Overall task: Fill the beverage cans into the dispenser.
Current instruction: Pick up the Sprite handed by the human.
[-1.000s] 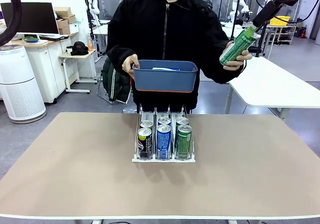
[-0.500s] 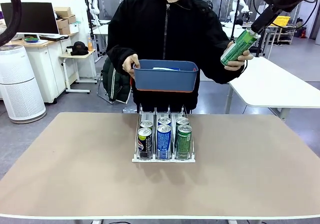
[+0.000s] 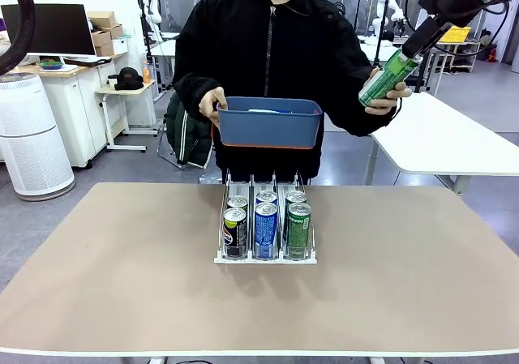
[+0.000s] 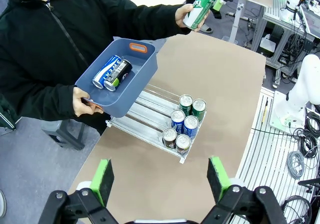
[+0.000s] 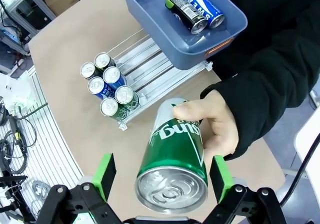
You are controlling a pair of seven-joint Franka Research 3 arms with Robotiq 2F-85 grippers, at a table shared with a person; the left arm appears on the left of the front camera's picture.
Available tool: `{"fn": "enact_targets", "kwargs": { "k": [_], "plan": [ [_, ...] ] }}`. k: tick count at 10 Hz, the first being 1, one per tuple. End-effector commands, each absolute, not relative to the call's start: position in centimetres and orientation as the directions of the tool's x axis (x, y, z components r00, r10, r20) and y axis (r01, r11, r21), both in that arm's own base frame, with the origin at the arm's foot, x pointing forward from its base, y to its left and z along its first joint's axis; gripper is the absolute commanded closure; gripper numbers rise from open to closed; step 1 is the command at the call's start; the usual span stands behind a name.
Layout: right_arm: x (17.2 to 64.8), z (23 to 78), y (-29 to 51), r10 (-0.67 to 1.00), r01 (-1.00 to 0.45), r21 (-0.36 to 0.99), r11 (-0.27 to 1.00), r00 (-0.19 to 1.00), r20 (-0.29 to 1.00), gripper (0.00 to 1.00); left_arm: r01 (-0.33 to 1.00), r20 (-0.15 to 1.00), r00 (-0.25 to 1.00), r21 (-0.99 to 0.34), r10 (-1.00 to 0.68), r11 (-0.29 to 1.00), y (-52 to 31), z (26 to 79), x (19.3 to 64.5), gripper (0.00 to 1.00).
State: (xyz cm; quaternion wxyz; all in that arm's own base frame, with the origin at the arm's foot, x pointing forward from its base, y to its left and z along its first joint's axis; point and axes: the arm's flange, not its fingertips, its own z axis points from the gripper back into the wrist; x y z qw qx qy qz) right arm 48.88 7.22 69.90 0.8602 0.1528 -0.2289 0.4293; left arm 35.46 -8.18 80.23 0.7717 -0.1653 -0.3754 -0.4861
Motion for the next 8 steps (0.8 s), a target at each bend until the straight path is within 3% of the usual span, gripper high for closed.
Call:
{"fn": "enact_targets", "kwargs": {
  "k": [1, 4, 5, 6, 7, 8],
  "plan": [
    [49.18, 69.27, 6.97, 0.652, -0.803, 0.099, 0.587, 0.542, 0.53, 0.0, 0.879, 0.743, 0.245, 0.101, -0.623, 0.467, -8.16, 80.19, 35.43, 0.0],
    [49.28, 69.0, 6.87, 0.659, -0.814, 0.086, 0.575, 0.523, 0.541, 0.0, 0.879, 0.743, 0.245, 0.101, -0.623, 0.467, -8.16, 80.19, 35.43, 0.0],
    [49.21, 68.92, 6.89, 0.671, -0.829, 0.057, 0.556, 0.489, 0.557, 0.2, 0.879, 0.743, 0.245, 0.101, -0.623, 0.467, -8.16, 80.19, 35.43, 0.0],
    [49.31, 68.92, 6.85, 0.689, -0.843, 0.051, 0.535, 0.47, 0.552, 0.19, 0.879, 0.743, 0.245, 0.101, -0.623, 0.467, -8.16, 80.19, 35.43, 0.0],
    [49.45, 68.91, 6.77, 0.691, -0.845, 0.053, 0.532, 0.47, 0.55, 0.39, 0.879, 0.743, 0.245, 0.101, -0.623, 0.467, -8.16, 80.19, 35.43, 0.0],
    [49.42, 68.86, 6.77, 0.691, -0.846, 0.051, 0.531, 0.467, 0.552, 0.21, 0.879, 0.743, 0.245, 0.101, -0.623, 0.467, -8.16, 80.19, 35.43, 0.0]
  ]
}}
